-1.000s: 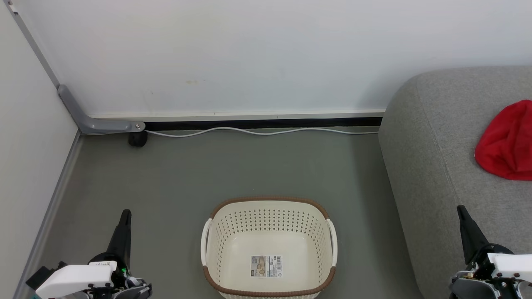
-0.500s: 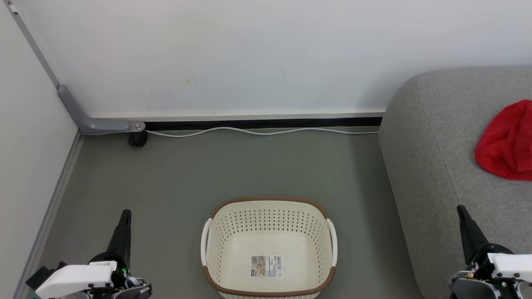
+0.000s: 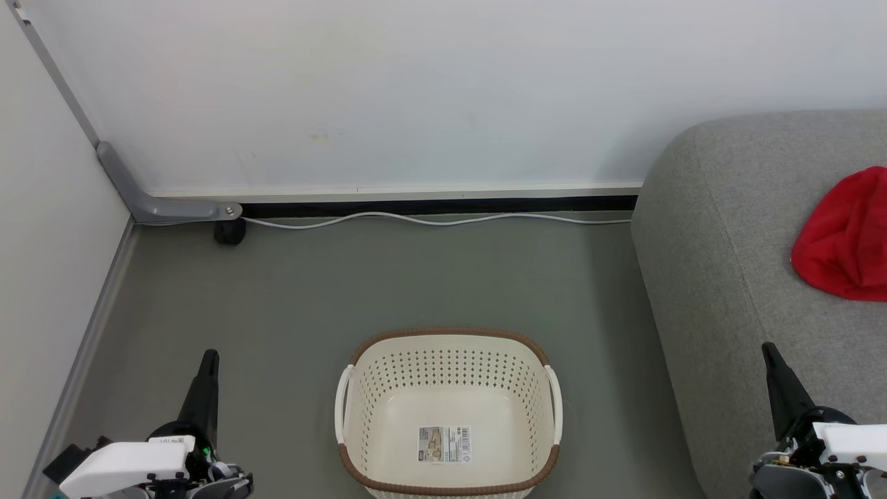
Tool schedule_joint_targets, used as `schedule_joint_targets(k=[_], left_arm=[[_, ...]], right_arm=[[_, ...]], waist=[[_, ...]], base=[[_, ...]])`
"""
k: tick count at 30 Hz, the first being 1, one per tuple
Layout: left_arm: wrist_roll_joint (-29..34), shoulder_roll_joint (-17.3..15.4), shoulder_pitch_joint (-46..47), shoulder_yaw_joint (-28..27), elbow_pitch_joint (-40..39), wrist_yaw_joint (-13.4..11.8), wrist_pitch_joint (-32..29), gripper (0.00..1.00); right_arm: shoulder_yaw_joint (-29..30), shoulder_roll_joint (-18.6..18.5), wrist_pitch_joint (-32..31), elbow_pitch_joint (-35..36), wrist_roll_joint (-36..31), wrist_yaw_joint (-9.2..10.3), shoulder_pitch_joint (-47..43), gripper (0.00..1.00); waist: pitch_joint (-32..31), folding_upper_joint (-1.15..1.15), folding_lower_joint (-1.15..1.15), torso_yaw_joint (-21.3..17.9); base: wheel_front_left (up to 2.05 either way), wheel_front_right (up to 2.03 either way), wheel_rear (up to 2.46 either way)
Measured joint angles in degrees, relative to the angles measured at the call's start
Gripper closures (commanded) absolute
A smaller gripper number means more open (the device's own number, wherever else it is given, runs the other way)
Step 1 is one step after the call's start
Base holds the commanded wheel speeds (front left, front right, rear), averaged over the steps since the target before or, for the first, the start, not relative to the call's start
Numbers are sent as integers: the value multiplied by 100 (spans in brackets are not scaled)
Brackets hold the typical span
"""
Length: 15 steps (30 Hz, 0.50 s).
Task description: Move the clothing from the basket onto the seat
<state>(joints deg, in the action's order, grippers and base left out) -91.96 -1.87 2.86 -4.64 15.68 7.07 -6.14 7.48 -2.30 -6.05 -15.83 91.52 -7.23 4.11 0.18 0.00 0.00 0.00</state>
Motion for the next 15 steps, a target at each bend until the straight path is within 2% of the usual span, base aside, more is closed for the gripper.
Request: schedule_joint_targets(k=[15], left_arm=[[0, 0, 0, 0, 0, 0, 0, 100]], right_arm=[[0, 0, 0, 0, 0, 0, 0, 100]], waist=[[0, 0, 0, 0]], base=[[0, 0, 0]])
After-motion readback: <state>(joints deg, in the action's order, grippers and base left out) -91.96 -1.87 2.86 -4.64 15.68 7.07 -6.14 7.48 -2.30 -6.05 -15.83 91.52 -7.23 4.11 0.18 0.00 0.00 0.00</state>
